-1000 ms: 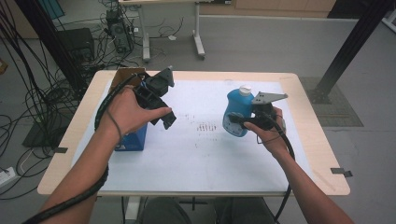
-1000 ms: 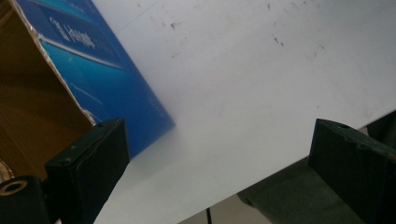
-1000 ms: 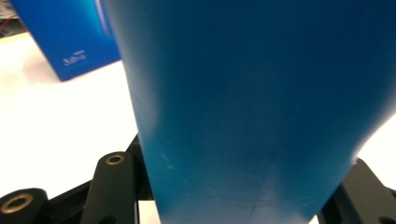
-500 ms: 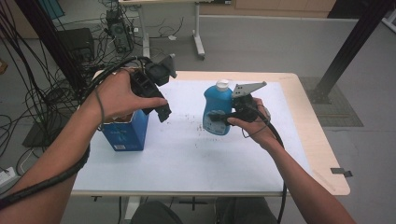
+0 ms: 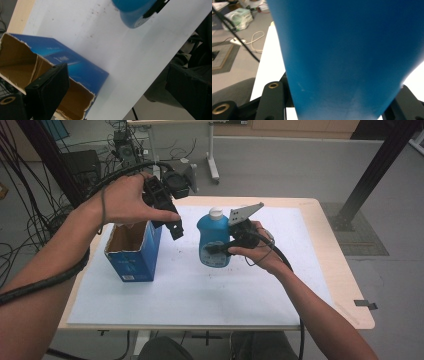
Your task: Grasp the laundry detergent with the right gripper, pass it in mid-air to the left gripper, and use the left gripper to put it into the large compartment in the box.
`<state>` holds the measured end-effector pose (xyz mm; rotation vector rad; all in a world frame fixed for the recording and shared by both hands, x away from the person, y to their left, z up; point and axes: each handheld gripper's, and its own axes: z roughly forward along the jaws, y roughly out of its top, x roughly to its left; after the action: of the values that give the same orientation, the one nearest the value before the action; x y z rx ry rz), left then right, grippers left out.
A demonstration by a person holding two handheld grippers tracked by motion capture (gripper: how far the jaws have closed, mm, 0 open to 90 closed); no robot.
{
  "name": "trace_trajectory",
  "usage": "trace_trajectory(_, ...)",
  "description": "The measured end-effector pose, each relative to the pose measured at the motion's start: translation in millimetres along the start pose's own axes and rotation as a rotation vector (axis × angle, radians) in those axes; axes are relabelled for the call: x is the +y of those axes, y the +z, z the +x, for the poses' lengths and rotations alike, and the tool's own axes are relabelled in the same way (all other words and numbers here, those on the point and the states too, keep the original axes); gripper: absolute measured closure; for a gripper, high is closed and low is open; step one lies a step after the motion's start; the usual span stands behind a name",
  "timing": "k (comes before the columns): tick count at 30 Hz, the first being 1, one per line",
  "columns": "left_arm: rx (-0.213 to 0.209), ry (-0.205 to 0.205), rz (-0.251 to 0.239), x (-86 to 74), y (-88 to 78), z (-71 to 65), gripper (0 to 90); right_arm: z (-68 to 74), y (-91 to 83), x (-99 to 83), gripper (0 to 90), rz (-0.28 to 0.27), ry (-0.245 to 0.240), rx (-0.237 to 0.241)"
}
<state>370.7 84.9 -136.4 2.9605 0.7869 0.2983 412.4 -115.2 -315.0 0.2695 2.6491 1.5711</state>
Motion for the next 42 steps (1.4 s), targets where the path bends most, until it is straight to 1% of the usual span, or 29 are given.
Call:
trace_trajectory(2, -0.011, 0.023, -0.008, 3.1, -2.4, -0.7, 5.9, 1.1, 3.4, 2.7, 44.3, 0.002, -0.011, 0.015)
trace_trajectory(3, -0.026, 0.039, -0.024, 4.9, -3.7, -1.2, 5.9, 1.9, 4.7, 4.0, 44.3, 0.000, -0.017, 0.024)
trace_trajectory(5, -0.041, 0.053, -0.024, 7.0, -4.4, -1.8, 6.0, 4.1, 7.4, 7.1, 44.3, -0.003, -0.027, 0.045)
trace_trajectory(6, -0.039, 0.066, -0.022, 8.5, -4.3, -2.2, 6.0, 4.9, 8.4, 8.2, 44.3, -0.003, -0.032, 0.050)
trace_trajectory(9, -0.045, 0.086, -0.014, 12.6, -3.9, -3.3, 6.0, 7.2, 12.8, 12.0, 44.2, 0.008, -0.055, 0.069)
trace_trajectory(10, -0.049, 0.099, -0.012, 14.1, -4.6, -3.0, 6.0, 8.0, 14.3, 13.3, 44.2, 0.009, -0.063, 0.077)
trace_trajectory(11, -0.057, 0.099, -0.011, 15.1, -5.1, -3.2, 6.0, 9.0, 15.7, 14.5, 44.2, 0.010, -0.067, 0.085)
trace_trajectory(14, -0.063, 0.120, -0.009, 18.3, -6.9, -3.8, 6.0, 11.9, 20.1, 19.2, 44.2, 0.009, -0.086, 0.106)
trace_trajectory(17, -0.069, 0.138, -0.009, 21.5, -9.3, -4.4, 6.0, 12.8, 21.6, 21.2, 44.2, 0.008, -0.096, 0.113)
trace_trajectory(20, -0.080, 0.157, 0.002, 25.0, -9.3, -5.6, 6.0, 14.6, 23.3, 24.1, 44.2, 0.003, -0.111, 0.132)
trace_trajectory(23, -0.089, 0.177, 0.017, 28.8, -7.4, -7.9, 6.0, 15.3, 23.9, 24.7, 44.2, -0.002, -0.115, 0.141)
trace_trajectory(25, -0.099, 0.190, 0.023, 31.3, -5.7, -9.5, 6.1, 16.8, 24.7, 25.7, 44.2, -0.005, -0.128, 0.144)
trace_trajectory(28, -0.114, 0.219, 0.029, 34.6, -3.4, -11.3, 6.2, 17.9, 24.9, 26.7, 44.2, -0.009, -0.136, 0.150)
trace_trajectory(31, -0.128, 0.227, 0.032, 37.2, 0.3, -12.2, 6.4, 19.1, 25.0, 28.5, 44.3, -0.015, -0.144, 0.157)
trace_trajectory(33, -0.136, 0.227, 0.035, 38.8, 3.1, -13.1, 6.5, 20.3, 24.6, 30.4, 44.2, -0.011, -0.154, 0.153)
trace_trajectory(34, -0.139, 0.234, 0.038, 39.7, 4.2, -13.5, 6.5, 20.7, 24.5, 31.1, 44.2, -0.010, -0.160, 0.150)
trace_trajectory(36, -0.149, 0.243, 0.041, 41.1, 5.9, -15.6, 6.6, 21.2, 23.8, 32.1, 44.2, -0.022, -0.163, 0.156)
trace_trajectory(40, -0.160, 0.252, 0.033, 44.3, 9.5, -18.7, 6.2, 23.3, 22.2, 33.5, 44.2, -0.025, -0.170, 0.159)
trace_trajectory(42, -0.163, 0.258, 0.039, 46.1, 11.4, -20.6, 6.3, 24.0, 21.7, 34.0, 44.2, -0.026, -0.172, 0.159)
